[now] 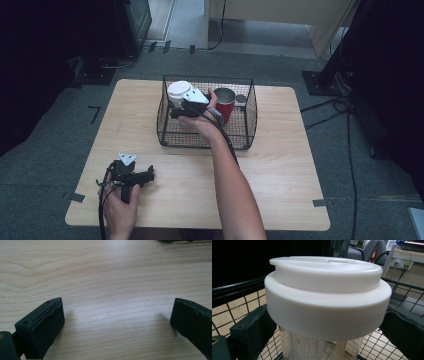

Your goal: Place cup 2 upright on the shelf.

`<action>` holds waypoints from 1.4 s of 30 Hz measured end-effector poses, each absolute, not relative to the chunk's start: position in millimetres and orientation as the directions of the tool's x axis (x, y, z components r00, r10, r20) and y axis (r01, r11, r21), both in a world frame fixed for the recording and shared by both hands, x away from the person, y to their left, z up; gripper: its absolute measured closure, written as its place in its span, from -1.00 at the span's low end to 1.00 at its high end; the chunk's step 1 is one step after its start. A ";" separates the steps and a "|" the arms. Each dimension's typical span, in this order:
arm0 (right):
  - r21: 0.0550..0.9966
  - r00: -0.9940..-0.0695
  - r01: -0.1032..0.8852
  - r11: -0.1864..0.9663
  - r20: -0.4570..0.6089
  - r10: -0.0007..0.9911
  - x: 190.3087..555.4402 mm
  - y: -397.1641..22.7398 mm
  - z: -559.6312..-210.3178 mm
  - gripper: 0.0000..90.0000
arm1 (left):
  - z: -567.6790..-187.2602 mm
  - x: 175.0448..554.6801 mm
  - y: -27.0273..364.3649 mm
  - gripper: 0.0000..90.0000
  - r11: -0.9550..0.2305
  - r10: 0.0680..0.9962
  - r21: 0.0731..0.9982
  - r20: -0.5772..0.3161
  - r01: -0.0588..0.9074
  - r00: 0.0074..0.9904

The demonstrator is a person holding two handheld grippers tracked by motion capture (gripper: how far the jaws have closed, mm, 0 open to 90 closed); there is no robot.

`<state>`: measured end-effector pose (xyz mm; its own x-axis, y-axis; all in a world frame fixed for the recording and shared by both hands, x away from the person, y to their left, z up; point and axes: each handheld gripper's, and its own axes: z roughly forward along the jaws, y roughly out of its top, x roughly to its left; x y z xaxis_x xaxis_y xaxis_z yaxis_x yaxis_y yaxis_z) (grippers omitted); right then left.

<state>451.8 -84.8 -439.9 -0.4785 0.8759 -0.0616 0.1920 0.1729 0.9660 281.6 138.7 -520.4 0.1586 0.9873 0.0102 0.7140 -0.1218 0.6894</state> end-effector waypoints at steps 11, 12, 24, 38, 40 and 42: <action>0.965 -0.477 0.192 0.180 -0.069 0.876 450.1 -92.3 -438.9 -0.95 | -520.4 281.7 138.9 -1.00 -0.123 0.987 0.689 0.012 0.714 0.159; 0.965 -0.478 0.192 0.178 -0.067 0.876 449.8 -92.6 -438.6 -0.95 | -520.4 281.7 138.8 -1.00 -0.123 0.987 0.689 0.012 0.714 0.159; 0.963 -0.507 0.177 0.204 -0.089 0.857 445.5 -102.4 -434.5 -0.97 | -520.5 281.9 138.6 -1.00 -0.120 0.988 0.691 0.010 0.713 0.157; 0.960 -0.541 0.139 0.242 -0.131 0.831 435.9 -121.8 -427.4 -0.97 | -520.3 281.8 138.9 -1.00 -0.124 0.987 0.688 0.012 0.715 0.160; 0.962 -0.544 0.134 0.239 -0.131 0.829 434.0 -124.1 -425.7 -0.97 | -520.3 281.8 138.8 -1.00 -0.124 0.987 0.688 0.012 0.715 0.159; 0.963 -0.543 0.127 0.239 -0.134 0.829 432.2 -126.1 -424.0 -0.97 | -520.3 281.8 138.8 -1.00 -0.124 0.987 0.688 0.012 0.715 0.160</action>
